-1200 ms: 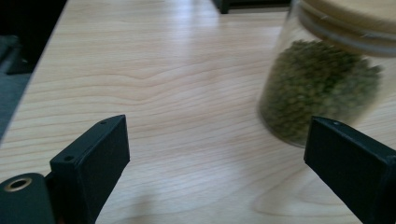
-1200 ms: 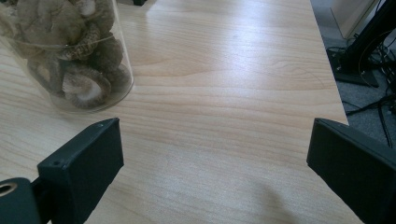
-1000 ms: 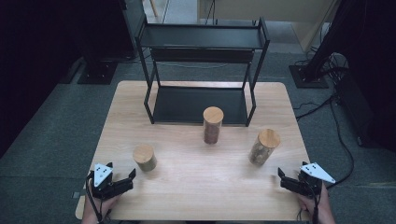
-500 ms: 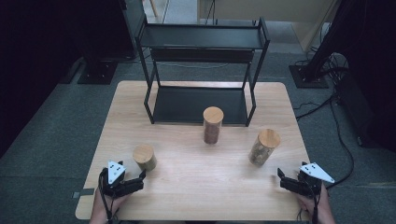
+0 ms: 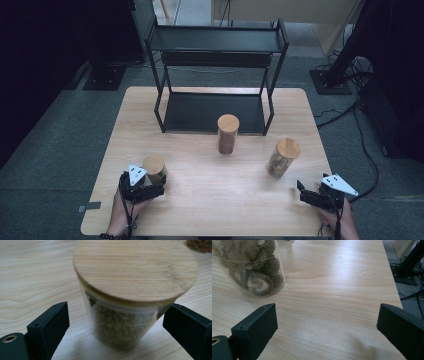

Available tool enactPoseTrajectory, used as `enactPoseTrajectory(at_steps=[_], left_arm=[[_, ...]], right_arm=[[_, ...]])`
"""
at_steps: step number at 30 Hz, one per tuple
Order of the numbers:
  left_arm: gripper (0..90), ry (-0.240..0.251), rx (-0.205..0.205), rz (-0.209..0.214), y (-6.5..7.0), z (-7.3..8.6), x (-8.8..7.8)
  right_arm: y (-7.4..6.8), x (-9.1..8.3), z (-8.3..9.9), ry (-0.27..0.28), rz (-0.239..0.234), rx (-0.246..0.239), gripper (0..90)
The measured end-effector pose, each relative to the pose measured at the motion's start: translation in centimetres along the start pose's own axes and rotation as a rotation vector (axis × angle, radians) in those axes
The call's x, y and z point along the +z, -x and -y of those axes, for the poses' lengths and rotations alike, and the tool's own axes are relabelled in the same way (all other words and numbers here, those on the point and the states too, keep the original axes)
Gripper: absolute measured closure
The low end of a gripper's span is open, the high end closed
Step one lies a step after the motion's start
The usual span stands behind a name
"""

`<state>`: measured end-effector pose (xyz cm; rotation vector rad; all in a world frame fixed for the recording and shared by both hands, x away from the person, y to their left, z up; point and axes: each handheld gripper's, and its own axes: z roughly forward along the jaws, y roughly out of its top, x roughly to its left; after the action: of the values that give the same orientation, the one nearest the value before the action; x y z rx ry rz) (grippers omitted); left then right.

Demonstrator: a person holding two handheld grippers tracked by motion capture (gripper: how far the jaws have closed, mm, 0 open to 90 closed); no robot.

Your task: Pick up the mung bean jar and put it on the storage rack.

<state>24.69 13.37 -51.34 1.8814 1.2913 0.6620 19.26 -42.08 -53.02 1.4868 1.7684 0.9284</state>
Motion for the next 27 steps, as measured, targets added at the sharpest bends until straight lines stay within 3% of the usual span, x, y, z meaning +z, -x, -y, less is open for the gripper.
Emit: enactPoseTrajectory(at_steps=[11,17,20,27], left_arm=[[7.8,-0.036,-0.012,-0.015,0.3,-0.8,1.1],[15.5,-0.029,-0.024,-0.014,0.7,-1.5,1.5],[24.7,-0.022,-0.037,-0.040,0.9,-1.7,1.6],[25.5,-0.035,-0.027,-0.038,0.9,-1.9,1.6]], right_arm=[[0.0,0.0,0.0,-0.005,-0.004,0.000,2.8],[0.0,0.0,0.0,-0.005,-0.004,-0.001,2.8],[0.0,0.0,0.0,-0.005,-0.005,-0.001,2.8],[0.0,0.1,0.0,-0.010,-0.010,0.000,2.8]])
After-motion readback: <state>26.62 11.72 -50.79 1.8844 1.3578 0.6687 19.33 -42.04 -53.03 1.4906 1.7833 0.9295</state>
